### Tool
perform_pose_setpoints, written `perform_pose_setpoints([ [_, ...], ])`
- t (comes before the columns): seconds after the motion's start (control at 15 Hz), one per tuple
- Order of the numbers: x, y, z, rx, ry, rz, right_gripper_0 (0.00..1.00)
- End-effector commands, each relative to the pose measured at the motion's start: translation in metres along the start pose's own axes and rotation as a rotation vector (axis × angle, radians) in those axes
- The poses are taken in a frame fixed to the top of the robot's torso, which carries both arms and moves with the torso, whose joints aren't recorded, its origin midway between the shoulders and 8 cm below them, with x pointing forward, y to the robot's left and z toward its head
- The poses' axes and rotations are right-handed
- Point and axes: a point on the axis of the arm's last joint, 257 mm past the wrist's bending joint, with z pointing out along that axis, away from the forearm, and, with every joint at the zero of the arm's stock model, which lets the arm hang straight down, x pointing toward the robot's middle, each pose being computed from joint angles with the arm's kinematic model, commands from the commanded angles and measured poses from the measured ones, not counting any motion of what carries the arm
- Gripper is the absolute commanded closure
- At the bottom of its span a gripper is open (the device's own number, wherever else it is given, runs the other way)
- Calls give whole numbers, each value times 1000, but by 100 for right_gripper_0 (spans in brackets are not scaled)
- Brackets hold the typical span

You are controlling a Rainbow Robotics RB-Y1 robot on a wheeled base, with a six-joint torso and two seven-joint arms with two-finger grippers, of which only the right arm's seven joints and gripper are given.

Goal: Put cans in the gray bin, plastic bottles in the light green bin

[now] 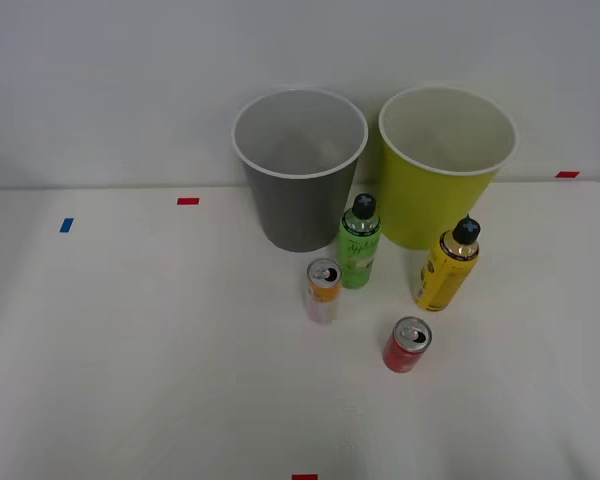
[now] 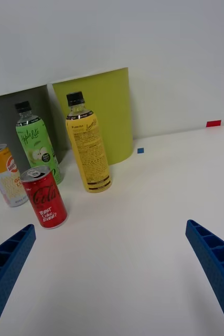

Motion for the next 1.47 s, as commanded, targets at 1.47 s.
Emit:
perform_pose_setpoints([
  [1.47,15,-6,2,-5,-36,7,0],
])
